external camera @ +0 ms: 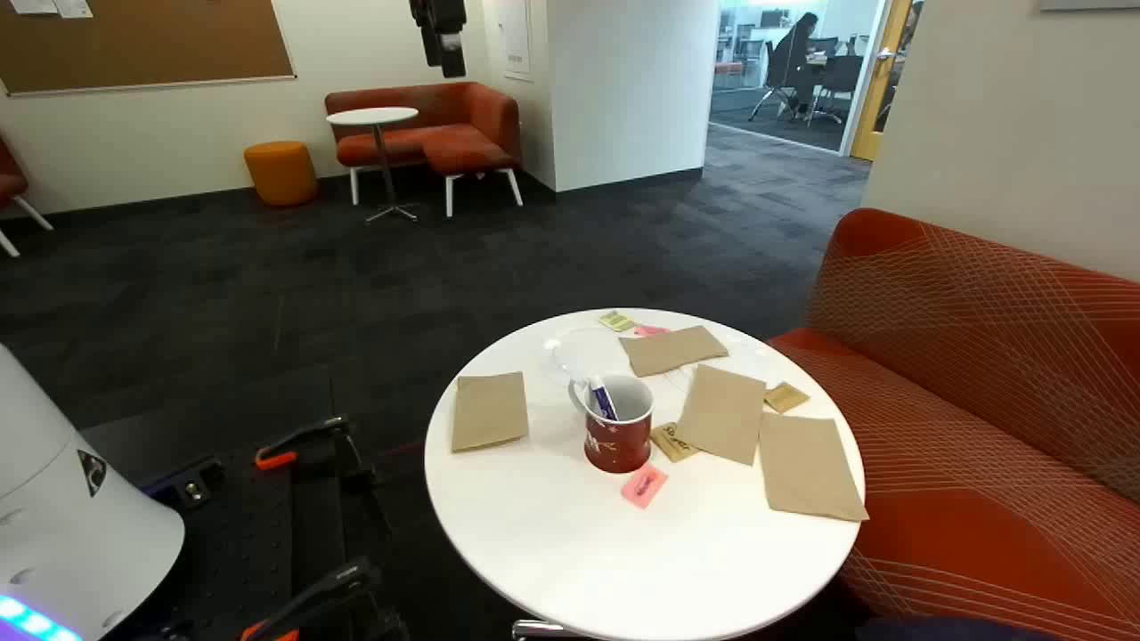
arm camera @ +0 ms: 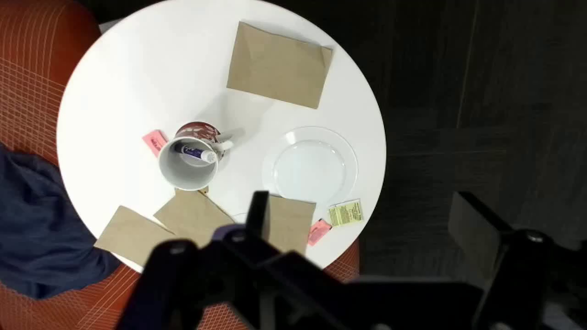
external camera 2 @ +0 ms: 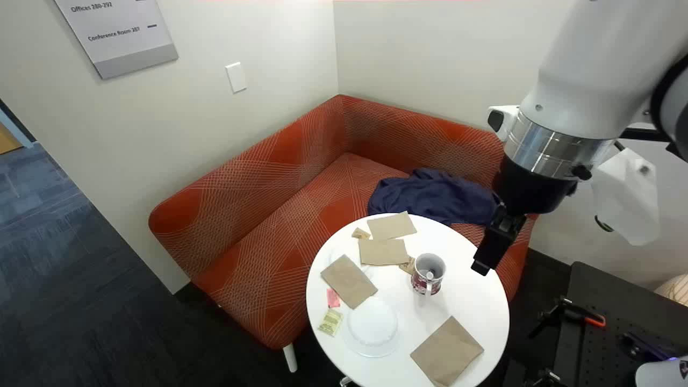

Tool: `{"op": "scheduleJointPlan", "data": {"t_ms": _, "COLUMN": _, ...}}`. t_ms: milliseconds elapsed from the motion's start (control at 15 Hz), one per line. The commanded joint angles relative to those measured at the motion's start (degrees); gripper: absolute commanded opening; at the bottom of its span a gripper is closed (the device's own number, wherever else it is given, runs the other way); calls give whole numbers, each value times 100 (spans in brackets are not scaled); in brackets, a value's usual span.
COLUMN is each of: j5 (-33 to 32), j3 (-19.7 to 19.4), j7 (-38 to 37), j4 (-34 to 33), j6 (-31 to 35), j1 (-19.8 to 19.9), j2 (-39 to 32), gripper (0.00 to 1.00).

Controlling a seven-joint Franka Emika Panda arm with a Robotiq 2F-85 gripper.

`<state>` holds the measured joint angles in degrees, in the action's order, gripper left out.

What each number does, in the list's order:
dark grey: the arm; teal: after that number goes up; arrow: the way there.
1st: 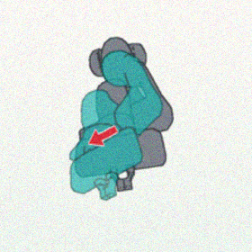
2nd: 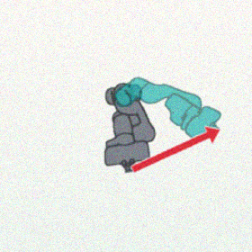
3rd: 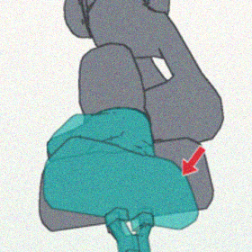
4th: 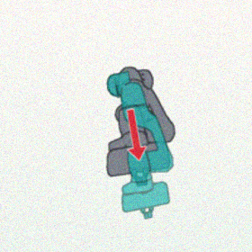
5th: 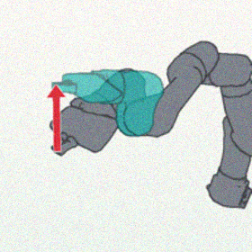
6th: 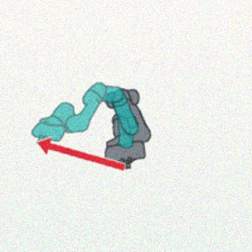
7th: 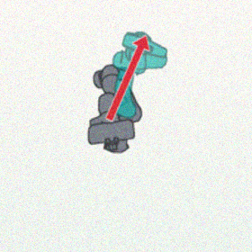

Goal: Take the marker out of the cup and put it on the table

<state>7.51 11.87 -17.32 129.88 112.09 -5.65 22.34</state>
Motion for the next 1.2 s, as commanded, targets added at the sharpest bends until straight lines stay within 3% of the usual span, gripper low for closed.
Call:
{"op": "scheduleJointPlan", "data": {"t_ms": 0, "j5": -17, "j3": -34, "j7": -13, "j4": -13, "j6": -15, "j1": -38, "j2": -6, "gripper": 100}}
{"op": "scheduleJointPlan", "data": {"t_ms": 600, "j5": -4, "j3": -58, "j7": -45, "j4": -35, "j6": 2, "j1": -13, "j2": -6, "gripper": 100}}
{"op": "scheduleJointPlan", "data": {"t_ms": 1133, "j5": 56, "j3": -639, "j7": -446, "j4": -162, "j6": -51, "j1": 532, "j2": -127, "gripper": 100}}
